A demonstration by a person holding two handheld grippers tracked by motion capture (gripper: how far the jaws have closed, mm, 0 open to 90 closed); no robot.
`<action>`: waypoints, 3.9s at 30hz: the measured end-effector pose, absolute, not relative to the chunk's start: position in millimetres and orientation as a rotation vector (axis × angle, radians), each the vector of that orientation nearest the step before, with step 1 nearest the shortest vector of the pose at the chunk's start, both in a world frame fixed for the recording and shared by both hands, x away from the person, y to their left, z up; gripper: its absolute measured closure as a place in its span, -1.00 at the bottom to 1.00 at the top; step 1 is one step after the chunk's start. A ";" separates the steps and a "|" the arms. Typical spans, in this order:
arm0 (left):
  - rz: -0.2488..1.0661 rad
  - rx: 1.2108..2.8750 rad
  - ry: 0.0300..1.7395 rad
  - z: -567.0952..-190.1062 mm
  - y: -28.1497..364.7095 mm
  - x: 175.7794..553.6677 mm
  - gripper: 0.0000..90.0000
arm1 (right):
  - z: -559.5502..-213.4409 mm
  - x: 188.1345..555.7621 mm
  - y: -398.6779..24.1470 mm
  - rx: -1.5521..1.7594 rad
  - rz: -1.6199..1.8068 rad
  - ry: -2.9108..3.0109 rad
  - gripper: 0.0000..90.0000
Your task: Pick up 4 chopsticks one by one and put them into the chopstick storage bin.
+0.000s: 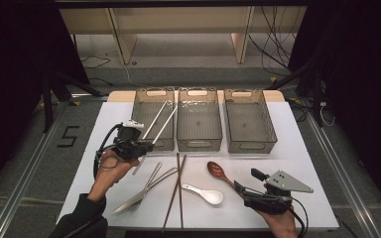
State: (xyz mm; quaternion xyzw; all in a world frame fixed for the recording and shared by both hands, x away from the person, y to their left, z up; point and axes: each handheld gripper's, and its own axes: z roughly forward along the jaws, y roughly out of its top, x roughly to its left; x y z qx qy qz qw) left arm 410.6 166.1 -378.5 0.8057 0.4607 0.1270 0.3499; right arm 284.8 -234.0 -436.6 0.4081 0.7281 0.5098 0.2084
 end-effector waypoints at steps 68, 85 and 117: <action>0.453 2.038 1.387 -407.1 188.3 542.3 0.86 | -437.5 286.0 -234.6 1.135 1.427 2.033 -0.41; 0.399 2.100 1.402 -417.2 186.0 544.9 0.84 | -437.6 286.0 -234.8 1.135 1.427 2.032 -0.41; 0.194 2.037 1.333 -383.5 178.1 470.2 -0.09 | -437.2 285.6 -234.8 1.140 1.427 2.025 -0.41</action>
